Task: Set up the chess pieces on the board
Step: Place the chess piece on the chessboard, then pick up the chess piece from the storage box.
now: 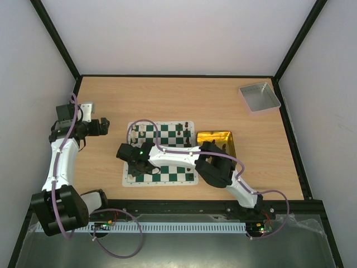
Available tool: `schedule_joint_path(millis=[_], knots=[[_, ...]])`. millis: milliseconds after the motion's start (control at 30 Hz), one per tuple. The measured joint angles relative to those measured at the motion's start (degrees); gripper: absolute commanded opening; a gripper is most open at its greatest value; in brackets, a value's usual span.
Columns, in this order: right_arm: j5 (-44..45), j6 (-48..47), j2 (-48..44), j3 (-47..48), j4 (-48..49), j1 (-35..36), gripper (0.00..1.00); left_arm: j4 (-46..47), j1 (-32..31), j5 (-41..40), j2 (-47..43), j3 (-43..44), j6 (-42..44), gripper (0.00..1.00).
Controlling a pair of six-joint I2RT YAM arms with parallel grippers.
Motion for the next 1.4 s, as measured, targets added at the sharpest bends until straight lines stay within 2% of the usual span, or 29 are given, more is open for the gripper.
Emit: schedule_joint_path(millis=[333, 567, 733, 867, 1100, 1400], knots=[[2.5, 0.1, -3.3, -1.7, -0.9, -0.1, 0.30, 0.0, 0.0, 0.0, 0.0, 0.0, 0.2, 0.99], [8.0, 0.7, -18.9, -9.2, -2.6, -1.8, 0.33, 0.0, 0.0, 0.1, 0.0, 0.0, 0.2, 0.99], [10.6, 1.4, -35.5, -22.2, -2.1, -11.7, 0.36, -0.1, 0.0, 0.3, 0.3, 0.0, 0.2, 0.99], [11.8, 1.5, -43.5, -33.7, -2.0, -21.5, 0.37, -0.2, 0.0, 0.5, 0.3, 0.0, 0.3, 0.99], [9.2, 0.8, -45.0, -48.0, 0.4, -28.1, 0.37, -0.3, 0.0, 0.9, 1.1, 0.0, 0.5, 0.99], [6.1, -0.2, -45.0, -52.0, 5.5, -29.5, 0.36, -0.4, 0.0, 1.5, 1.7, 0.0, 0.8, 0.99]])
